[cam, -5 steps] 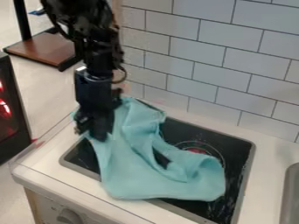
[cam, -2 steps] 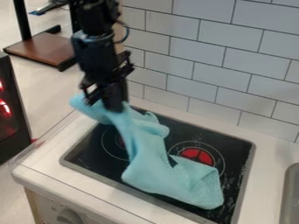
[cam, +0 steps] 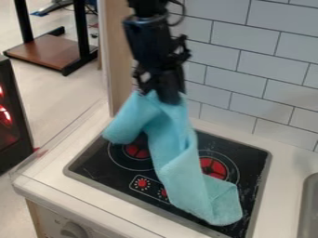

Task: Fold the cloth from the left to right

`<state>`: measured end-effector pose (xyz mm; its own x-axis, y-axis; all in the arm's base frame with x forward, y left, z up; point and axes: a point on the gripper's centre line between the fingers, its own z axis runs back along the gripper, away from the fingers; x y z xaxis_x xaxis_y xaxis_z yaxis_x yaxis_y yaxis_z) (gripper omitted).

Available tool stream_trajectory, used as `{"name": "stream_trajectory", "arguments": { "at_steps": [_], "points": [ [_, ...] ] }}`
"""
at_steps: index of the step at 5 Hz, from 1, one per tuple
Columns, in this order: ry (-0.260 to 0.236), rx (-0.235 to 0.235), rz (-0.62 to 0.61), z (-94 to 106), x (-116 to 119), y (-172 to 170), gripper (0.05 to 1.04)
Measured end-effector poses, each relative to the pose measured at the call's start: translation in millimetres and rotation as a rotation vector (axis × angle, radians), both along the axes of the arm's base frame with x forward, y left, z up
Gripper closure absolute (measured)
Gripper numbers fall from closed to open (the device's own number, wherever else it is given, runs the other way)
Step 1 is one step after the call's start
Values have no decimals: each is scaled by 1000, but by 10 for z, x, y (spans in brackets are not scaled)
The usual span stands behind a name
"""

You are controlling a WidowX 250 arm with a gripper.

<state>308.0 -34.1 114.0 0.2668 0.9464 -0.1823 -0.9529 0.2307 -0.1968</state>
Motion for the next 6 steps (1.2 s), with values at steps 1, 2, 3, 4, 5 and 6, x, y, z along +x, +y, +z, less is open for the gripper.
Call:
{"name": "stream_trajectory", "arguments": {
  "at_steps": [1,2,3,4,5,6],
  "points": [
    [-5,26,-54,-130,174,-251,1030],
    [-2,30,-73,-315,314,-355,1030],
    [7,54,-117,-540,400,-499,1030],
    [29,70,-128,-761,477,-525,1030],
    [54,74,-135,-903,523,-533,1017],
    [92,92,-116,-952,527,-513,948]
  ]
}}
